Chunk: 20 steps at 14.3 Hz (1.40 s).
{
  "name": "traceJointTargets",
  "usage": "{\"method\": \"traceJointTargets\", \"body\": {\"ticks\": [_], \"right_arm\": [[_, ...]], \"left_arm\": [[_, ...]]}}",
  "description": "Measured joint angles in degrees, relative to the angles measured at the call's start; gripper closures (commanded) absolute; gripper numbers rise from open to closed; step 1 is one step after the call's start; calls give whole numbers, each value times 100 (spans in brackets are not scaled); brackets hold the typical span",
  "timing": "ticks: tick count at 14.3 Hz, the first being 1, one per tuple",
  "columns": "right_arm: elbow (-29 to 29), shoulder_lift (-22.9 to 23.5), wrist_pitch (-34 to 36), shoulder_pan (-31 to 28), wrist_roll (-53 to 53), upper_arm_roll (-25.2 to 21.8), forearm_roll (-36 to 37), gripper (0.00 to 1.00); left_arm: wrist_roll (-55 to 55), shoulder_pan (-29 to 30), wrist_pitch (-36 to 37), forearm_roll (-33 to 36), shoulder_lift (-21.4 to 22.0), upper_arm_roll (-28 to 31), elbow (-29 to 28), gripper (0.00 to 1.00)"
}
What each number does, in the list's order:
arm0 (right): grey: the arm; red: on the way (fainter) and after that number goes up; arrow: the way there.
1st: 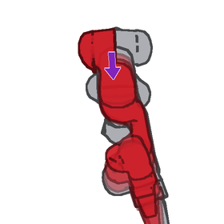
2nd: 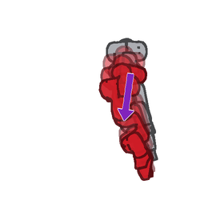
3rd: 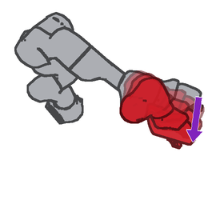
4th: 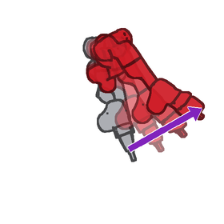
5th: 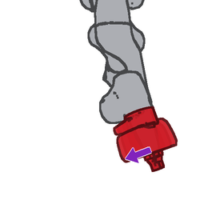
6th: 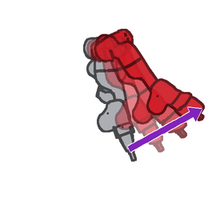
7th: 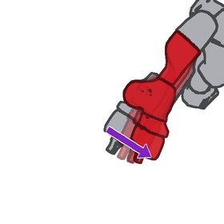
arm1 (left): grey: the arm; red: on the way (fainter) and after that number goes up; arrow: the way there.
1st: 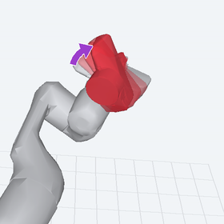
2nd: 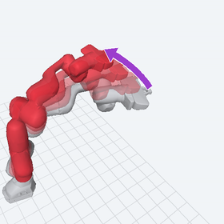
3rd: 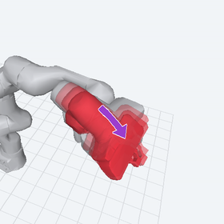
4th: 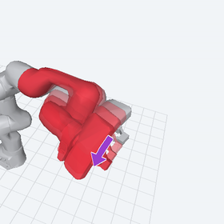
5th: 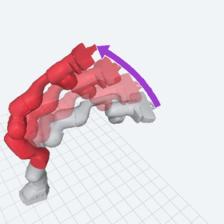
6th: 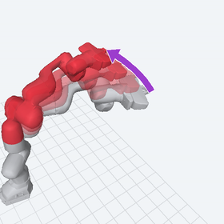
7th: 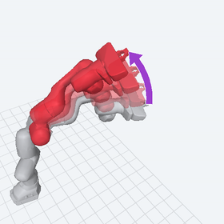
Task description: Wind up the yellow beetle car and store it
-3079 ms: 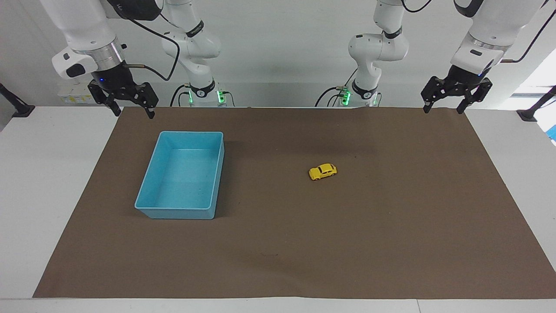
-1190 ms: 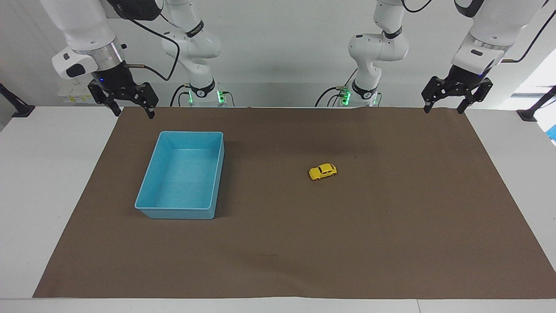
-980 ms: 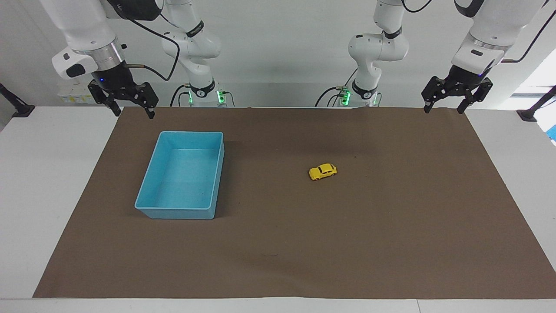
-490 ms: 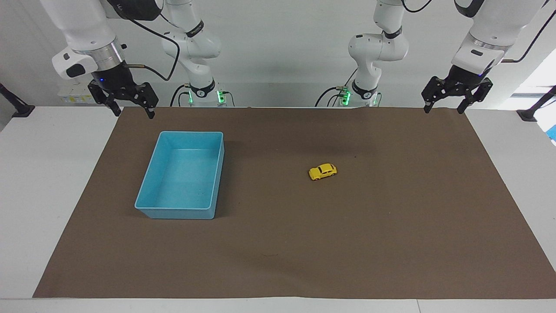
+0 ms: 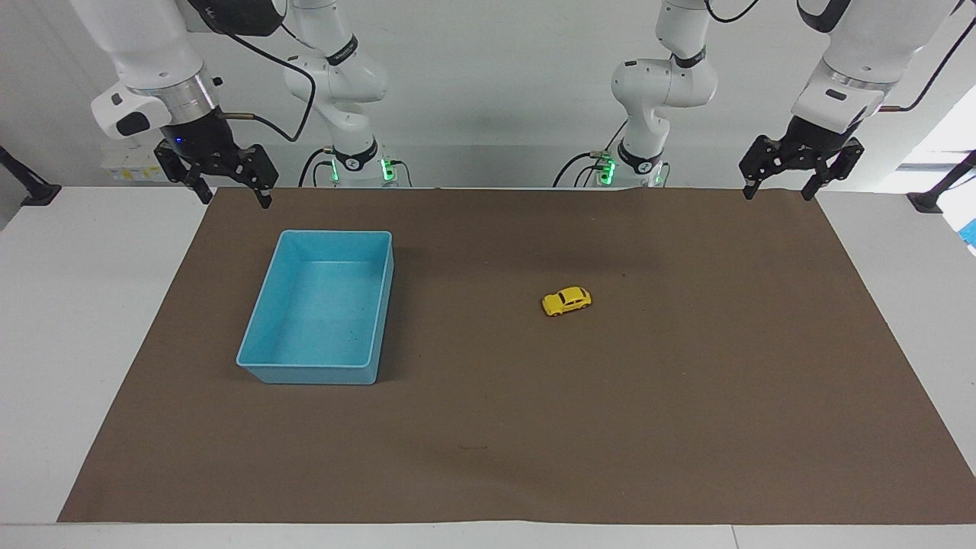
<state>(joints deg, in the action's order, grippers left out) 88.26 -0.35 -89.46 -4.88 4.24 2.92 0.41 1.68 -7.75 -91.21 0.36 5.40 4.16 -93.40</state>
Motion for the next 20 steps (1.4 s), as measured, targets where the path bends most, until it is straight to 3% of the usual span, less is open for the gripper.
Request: {"method": "traceJointTargets", "body": {"ticks": [3, 8, 20], "right_arm": [[0, 0, 0, 0, 0, 0, 0, 0], [0, 0, 0, 0, 0, 0, 0, 0], [0, 0, 0, -3, 0, -11, 0, 0]], "left_arm": [[-316, 0, 0, 0, -16, 9, -44, 0], [-1777, 1, -113, 0, -78, 27, -248, 0], [-7313, 158, -1100, -197, -202, 53, -942, 0]]}}
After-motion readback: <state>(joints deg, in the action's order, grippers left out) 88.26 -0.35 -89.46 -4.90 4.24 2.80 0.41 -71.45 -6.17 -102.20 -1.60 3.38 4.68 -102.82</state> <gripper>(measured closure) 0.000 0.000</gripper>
